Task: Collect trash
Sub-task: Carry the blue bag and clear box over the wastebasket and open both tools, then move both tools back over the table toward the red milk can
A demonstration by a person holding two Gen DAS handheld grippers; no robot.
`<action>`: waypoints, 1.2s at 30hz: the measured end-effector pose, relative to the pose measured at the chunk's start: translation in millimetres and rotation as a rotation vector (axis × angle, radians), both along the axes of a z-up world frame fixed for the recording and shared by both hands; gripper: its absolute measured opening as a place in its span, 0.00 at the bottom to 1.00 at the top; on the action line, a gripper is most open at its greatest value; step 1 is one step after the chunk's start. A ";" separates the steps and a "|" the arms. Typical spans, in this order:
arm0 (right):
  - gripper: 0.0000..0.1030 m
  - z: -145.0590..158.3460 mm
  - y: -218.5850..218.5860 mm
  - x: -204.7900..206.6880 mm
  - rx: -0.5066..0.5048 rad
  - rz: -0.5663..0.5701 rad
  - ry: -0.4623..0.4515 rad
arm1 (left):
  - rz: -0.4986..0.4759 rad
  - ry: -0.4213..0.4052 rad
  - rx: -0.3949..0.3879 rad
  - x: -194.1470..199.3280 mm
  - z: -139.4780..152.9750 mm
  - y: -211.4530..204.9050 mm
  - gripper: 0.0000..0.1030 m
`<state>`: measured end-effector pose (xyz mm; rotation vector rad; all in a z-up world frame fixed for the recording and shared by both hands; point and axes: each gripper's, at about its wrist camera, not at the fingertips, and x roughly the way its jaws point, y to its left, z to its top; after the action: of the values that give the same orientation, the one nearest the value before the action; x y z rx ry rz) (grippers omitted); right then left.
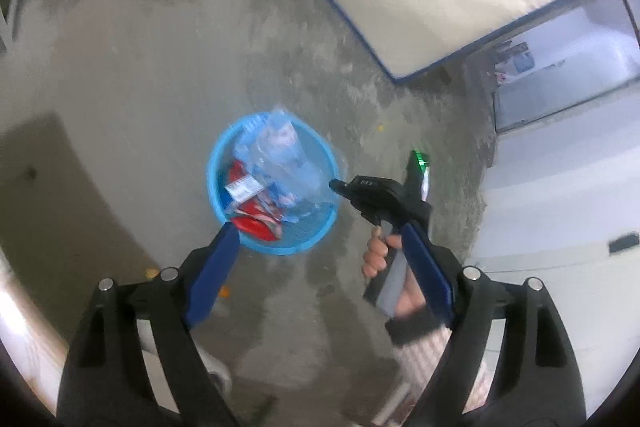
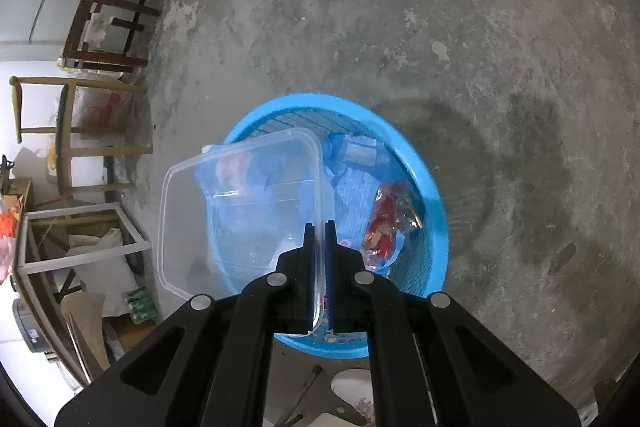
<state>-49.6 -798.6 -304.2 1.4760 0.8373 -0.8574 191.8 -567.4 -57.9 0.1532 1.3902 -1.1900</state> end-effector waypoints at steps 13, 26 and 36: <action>0.47 -14.5 34.4 -21.3 -0.064 0.108 0.209 | 0.150 -0.178 -0.122 -12.4 62.0 192.7 0.81; 0.47 73.2 80.7 -57.7 -0.201 0.144 0.034 | 0.443 -0.285 -0.154 -15.8 68.2 340.1 0.81; 0.48 159.5 128.3 -3.2 -0.344 0.430 -0.200 | 0.693 -0.406 -0.081 -38.8 81.0 424.2 0.81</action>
<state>-52.7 -670.2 -144.7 1.0095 0.7741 -0.4900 153.1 -143.1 23.2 -0.1347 0.9155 -0.5880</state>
